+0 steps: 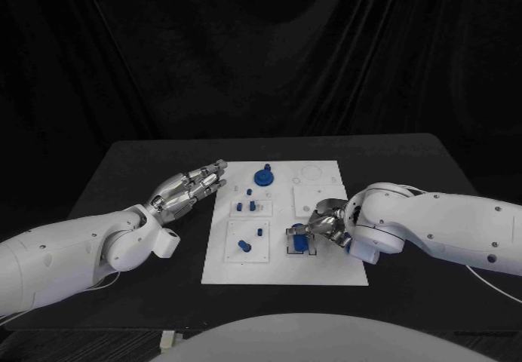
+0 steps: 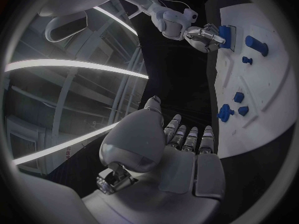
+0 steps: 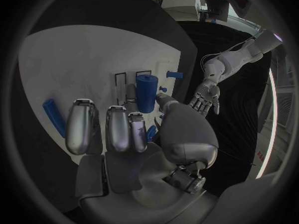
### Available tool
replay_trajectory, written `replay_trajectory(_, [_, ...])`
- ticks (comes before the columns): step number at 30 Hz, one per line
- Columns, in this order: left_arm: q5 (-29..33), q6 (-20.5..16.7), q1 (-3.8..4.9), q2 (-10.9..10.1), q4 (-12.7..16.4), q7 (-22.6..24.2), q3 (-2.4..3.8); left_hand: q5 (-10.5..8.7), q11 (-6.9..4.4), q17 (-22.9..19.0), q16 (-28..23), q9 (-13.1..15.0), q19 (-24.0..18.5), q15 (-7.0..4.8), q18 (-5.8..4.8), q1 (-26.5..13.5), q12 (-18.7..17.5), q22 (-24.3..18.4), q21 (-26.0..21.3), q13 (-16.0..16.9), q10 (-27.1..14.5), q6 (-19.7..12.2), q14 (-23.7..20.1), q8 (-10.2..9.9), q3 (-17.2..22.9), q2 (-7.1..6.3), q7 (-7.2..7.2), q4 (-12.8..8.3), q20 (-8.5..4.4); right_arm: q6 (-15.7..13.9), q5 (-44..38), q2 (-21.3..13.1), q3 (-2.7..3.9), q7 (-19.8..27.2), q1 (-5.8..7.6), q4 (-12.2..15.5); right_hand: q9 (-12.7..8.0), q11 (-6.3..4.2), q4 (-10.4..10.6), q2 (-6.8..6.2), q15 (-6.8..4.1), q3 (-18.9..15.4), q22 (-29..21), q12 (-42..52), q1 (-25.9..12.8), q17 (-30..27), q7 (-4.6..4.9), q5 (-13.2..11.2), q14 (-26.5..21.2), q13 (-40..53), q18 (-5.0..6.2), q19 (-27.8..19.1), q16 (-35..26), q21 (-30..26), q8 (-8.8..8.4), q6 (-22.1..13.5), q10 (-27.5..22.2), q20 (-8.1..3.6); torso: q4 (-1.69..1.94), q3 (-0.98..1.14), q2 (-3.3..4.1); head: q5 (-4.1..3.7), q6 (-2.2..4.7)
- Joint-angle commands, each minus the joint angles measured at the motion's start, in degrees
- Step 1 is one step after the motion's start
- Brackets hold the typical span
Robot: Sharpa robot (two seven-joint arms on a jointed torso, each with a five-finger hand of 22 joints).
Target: Assemble the parts on the task board
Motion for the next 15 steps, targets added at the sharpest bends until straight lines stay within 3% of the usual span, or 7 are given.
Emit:
replay_trajectory(1, [0.0, 1.1, -0.08, 0.1, 0.1, 3.5, 0.05, 0.54, 0.32, 0.0, -0.2, 0.0, -0.1, 0.22, 0.16, 0.6, 0.3, 0.0, -0.1, 0.0, 0.1, 0.2, 0.0, 0.3, 0.3, 0.03, 0.03, -0.1, 0.41, 1.9, -0.7, 0.1, -0.04, -0.9, -0.22, -0.1, -0.7, 0.52, -0.1, 0.23, 0.43, -0.8, 10.6, 0.2, -0.2, -0.2, -0.03, -1.4, 2.5, 15.1, 1.08, 1.1, -0.4, -0.4, -0.44, -0.4, 6.1, 0.48, 0.06, -0.01, -0.02, -0.02, 0.01])
replay_trajectory(9, [0.0, 1.3, -0.08, 0.3, 0.0, 3.3, 0.05, 0.98, 0.34, 0.0, -0.2, 0.0, -0.1, 0.28, 0.15, 0.8, 0.3, 0.0, -0.1, 0.0, 0.0, 0.1, 0.0, 0.3, 0.4, 0.02, 0.05, -0.2, 0.45, 2.4, -1.3, 0.1, -0.04, -1.0, -0.25, 0.0, -2.5, 0.7, -1.0, -0.77, 0.6, -3.3, 10.5, 0.2, 0.4, -0.4, 0.14, -7.5, 2.5, 15.1, 1.14, 1.1, -0.5, -0.7, -0.72, -0.4, 6.1, 0.68, 0.01, 0.0, 0.02, 0.04, 0.01])
replay_trajectory(15, [0.0, 1.5, -0.08, 0.5, -0.1, 3.2, 0.05, 1.29, 0.33, 0.0, -0.2, 0.0, -0.1, 0.34, 0.14, 1.0, 0.3, 0.0, -0.1, 0.0, 0.0, 0.0, 0.0, 0.4, 0.5, 0.04, 0.04, -0.3, 0.49, 2.2, -1.6, 0.1, -0.04, -1.0, -0.27, 0.0, -3.3, 0.81, -0.7, -0.91, 0.69, -4.6, 10.5, 0.2, -0.1, -0.6, 0.29, -9.6, 2.5, 15.1, 1.17, 1.1, -0.6, -0.9, -0.94, -0.8, 6.1, 0.76, 0.0, 0.01, 0.01, 0.07, 0.01])
